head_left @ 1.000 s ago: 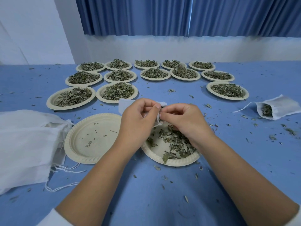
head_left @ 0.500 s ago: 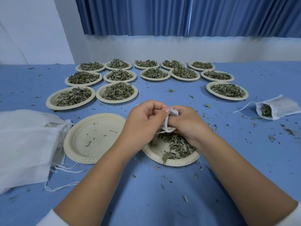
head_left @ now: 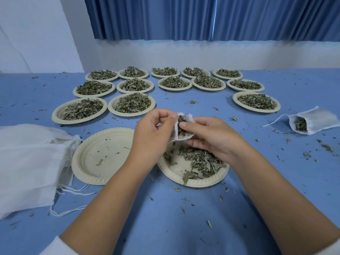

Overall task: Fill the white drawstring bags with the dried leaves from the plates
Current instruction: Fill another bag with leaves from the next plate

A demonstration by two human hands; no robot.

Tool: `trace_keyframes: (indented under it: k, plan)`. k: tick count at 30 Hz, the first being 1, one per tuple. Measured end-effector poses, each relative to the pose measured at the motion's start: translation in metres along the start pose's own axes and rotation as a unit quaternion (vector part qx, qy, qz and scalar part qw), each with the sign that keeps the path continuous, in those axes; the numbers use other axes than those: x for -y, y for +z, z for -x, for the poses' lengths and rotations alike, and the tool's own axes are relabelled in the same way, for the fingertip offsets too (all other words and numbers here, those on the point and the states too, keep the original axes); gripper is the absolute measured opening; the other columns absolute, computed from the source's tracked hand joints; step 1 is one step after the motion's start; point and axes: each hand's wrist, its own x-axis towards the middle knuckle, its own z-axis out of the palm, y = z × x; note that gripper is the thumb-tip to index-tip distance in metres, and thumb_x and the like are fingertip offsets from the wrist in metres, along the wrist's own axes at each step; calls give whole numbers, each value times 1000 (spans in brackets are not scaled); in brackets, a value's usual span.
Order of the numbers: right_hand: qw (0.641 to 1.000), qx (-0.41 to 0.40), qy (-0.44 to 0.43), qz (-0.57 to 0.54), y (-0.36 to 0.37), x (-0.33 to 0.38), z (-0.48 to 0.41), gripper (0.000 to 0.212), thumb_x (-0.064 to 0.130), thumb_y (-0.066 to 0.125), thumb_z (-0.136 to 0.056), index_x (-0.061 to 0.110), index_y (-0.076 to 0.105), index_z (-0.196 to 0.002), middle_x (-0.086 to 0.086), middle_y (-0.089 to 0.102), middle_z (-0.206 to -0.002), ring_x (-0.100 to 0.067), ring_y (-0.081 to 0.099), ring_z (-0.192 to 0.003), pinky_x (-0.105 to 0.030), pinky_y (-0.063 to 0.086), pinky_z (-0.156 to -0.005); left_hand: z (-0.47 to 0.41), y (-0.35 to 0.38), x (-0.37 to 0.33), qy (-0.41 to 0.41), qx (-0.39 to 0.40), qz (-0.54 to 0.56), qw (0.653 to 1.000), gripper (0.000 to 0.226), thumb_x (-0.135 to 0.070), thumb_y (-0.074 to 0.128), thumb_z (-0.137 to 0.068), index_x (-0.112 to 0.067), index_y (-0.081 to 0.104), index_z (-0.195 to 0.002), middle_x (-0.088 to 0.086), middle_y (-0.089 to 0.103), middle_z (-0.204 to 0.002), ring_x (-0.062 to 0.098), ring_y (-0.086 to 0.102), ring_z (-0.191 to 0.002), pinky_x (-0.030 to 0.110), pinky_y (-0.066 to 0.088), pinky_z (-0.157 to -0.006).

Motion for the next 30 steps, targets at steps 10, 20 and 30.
trace_keyframes:
  k: [10,20,30]
  plan:
    - [996,32,-37,71,-1,-4,3,44,7,79,-77,12,64,-118,-1,75,-99,-11,71,-80,-19,53,-62,1,-1,0,-15,-1,-7,1000,8,-23,64,-93,-18,69,-87,-6,69,-73,4,57,-61,15,47,-56]
    - [968,-102,-154,169,8,-10,1,17,8,77,-79,13,70,-95,2,67,-72,-10,56,-51,-19,45,-46,6,4,-4,-38,41,9,998,8,-19,64,-93,-12,69,-92,8,74,-87,24,72,-81,32,58,-75]
    - [896,-167,-335,238,8,-5,8,21,29,79,-80,39,71,-96,9,58,-98,-3,55,-80,-15,42,-61,-1,-2,-1,-12,-46,-5,999,10,-23,65,-92,-16,70,-87,-4,70,-68,2,59,-57,13,47,-55]
